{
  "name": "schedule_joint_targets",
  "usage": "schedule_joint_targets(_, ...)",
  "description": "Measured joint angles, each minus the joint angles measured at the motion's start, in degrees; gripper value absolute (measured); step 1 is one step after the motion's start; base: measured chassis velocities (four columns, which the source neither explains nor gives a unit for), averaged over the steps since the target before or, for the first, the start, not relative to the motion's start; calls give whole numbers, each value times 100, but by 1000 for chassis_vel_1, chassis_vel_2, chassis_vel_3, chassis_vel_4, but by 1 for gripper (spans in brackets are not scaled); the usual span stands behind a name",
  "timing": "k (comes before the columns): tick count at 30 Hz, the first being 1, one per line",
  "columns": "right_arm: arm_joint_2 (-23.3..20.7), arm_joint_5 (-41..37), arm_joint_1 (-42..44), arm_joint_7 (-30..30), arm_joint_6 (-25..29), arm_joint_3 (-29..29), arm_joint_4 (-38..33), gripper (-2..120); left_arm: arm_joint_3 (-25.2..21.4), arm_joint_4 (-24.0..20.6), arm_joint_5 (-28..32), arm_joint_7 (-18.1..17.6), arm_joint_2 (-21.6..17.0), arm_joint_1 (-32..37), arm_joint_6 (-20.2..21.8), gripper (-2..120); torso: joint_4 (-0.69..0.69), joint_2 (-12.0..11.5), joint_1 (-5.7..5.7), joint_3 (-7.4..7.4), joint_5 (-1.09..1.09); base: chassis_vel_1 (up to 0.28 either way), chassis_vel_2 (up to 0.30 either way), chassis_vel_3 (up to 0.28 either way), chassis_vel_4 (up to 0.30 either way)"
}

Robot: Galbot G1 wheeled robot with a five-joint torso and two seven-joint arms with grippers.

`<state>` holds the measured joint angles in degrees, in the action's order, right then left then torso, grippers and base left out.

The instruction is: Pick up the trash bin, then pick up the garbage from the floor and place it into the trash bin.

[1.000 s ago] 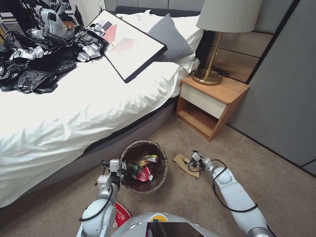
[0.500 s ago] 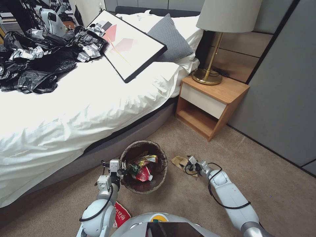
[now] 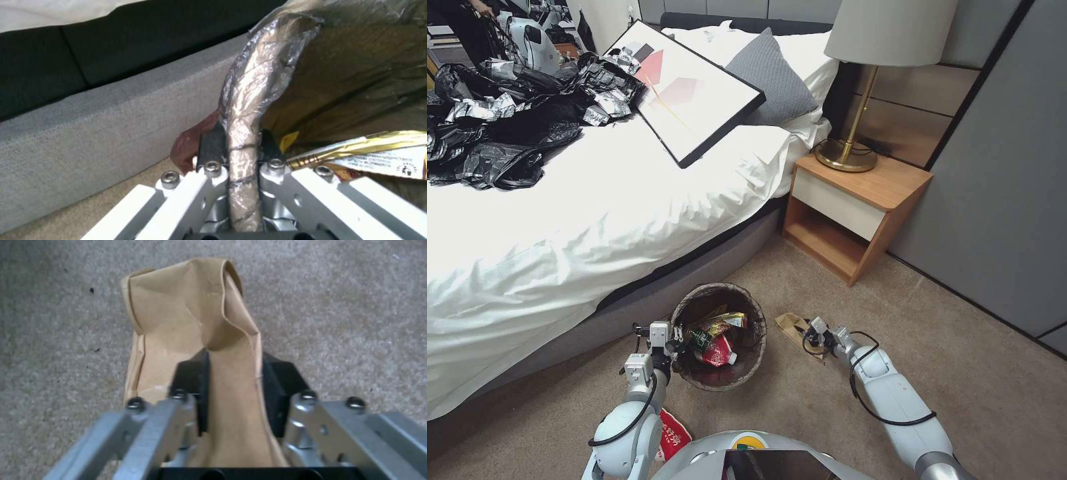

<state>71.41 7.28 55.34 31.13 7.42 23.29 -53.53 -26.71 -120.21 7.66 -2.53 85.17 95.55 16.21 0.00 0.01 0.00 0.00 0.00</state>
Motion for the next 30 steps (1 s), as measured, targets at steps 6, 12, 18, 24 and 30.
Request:
schedule_joint_targets(6,-10,-3,34,-4,36,20,-53,0,12,5,-3,0,12,0,0,2,1,0,0,0,1,0,0,0,0)
schedule_joint_targets(12,-29,-18,87,-60,72,42,-115,0,14,6,-4,1,10,-2,0,2,0,0,0,0,1,0,0,0,0)
schedule_joint_targets(18,-59,-129,123,-161,87,51,-233,0,12,6,-5,2,9,3,-1,2,-1,0,0,1,-1,0,0,0,0)
schedule_joint_targets(24,-60,-147,128,-184,90,51,-258,0,14,6,-5,3,10,4,-2,2,-1,0,0,1,-1,0,0,0,0)
schedule_joint_targets(30,-60,-170,136,-215,94,51,-284,0,14,6,-7,3,11,5,-3,2,-1,0,0,1,0,0,0,0,0)
